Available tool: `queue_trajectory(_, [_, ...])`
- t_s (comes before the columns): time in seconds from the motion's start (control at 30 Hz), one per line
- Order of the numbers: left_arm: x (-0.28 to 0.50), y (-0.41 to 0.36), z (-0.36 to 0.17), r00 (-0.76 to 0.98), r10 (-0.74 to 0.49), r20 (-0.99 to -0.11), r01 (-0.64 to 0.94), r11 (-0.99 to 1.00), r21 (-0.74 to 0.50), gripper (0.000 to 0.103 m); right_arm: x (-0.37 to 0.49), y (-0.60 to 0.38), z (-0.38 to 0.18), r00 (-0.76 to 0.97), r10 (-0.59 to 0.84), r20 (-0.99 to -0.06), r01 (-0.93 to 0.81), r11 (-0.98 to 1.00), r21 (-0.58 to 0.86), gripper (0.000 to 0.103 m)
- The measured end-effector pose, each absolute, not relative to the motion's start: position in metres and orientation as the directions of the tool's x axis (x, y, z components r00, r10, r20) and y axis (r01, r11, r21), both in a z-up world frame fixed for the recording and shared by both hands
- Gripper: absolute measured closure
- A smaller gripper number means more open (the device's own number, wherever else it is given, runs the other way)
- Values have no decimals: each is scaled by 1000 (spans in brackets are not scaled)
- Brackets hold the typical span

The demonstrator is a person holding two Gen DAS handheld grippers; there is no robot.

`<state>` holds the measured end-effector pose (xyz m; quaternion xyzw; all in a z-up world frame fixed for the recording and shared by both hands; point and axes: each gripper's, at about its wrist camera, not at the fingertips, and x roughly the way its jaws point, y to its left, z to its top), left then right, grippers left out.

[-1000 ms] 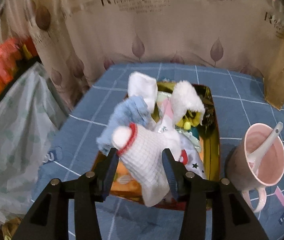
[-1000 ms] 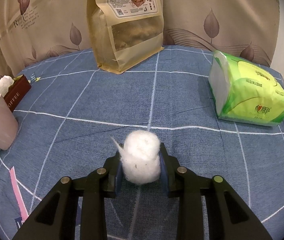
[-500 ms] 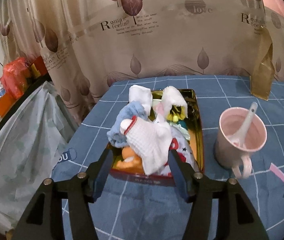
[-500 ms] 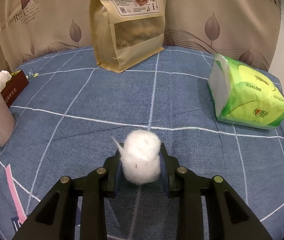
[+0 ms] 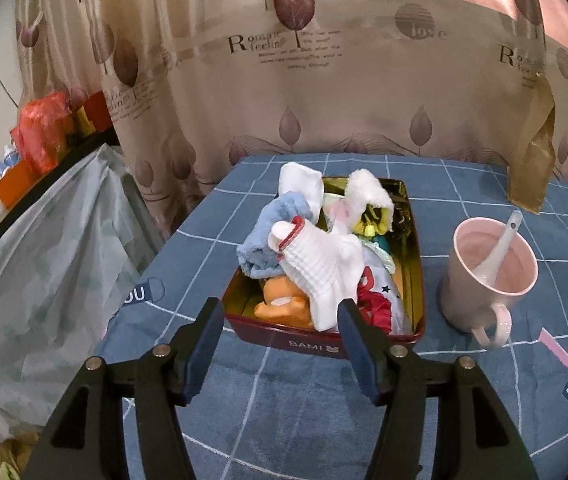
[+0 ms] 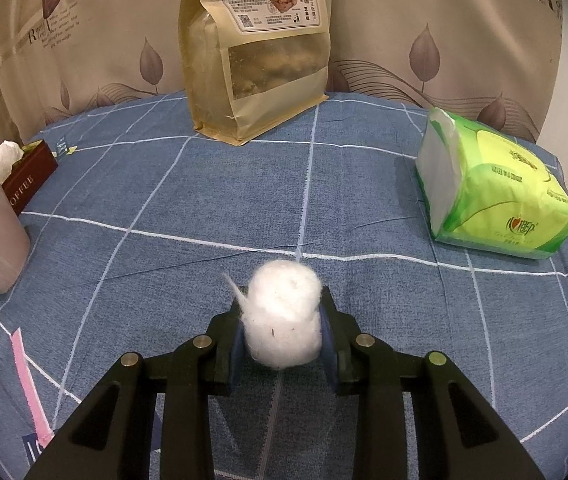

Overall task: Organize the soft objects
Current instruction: 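Carry the white pompom ball into the tin tray and open the right gripper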

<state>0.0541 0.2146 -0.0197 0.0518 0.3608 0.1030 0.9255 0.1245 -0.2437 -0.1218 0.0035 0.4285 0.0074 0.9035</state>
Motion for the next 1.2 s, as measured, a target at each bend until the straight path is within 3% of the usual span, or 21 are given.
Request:
queue_trajectory(0.13, [55, 220, -22, 713, 215, -668, -157, 977, 148, 43, 121, -245, -122, 631, 22, -776, 0, 1000, 28, 54])
queue_trajectory(0.27, [56, 219, -24, 708, 217, -672, -157, 976, 150, 43, 114, -245, -122, 632, 18, -775, 13, 999, 34, 53])
queue_trajectory(0.47, [56, 219, -25, 704, 215, -677, -154, 977, 149, 42, 106, -249, -120, 639, 16, -769, 39, 998, 53, 65])
queue_trajectory(0.7, [58, 221, -28, 694, 215, -687, -159, 977, 146, 42, 106, -249, -120, 642, 13, -767, 51, 997, 61, 65])
queue_trajectory(0.77, [58, 222, -28, 693, 215, -688, -159, 976, 146, 43, 106, -247, -120, 644, 6, -765, 51, 997, 51, 78])
queue_trajectory(0.8, [58, 222, -28, 692, 216, -689, -160, 976, 145, 43, 105, -247, -119, 645, 0, -765, 54, 997, 46, 80])
queue_trajectory(1.2, [60, 230, -30, 684, 220, -696, -184, 975, 127, 43, 103, -234, -103, 670, -9, -743, 51, 998, 33, 84])
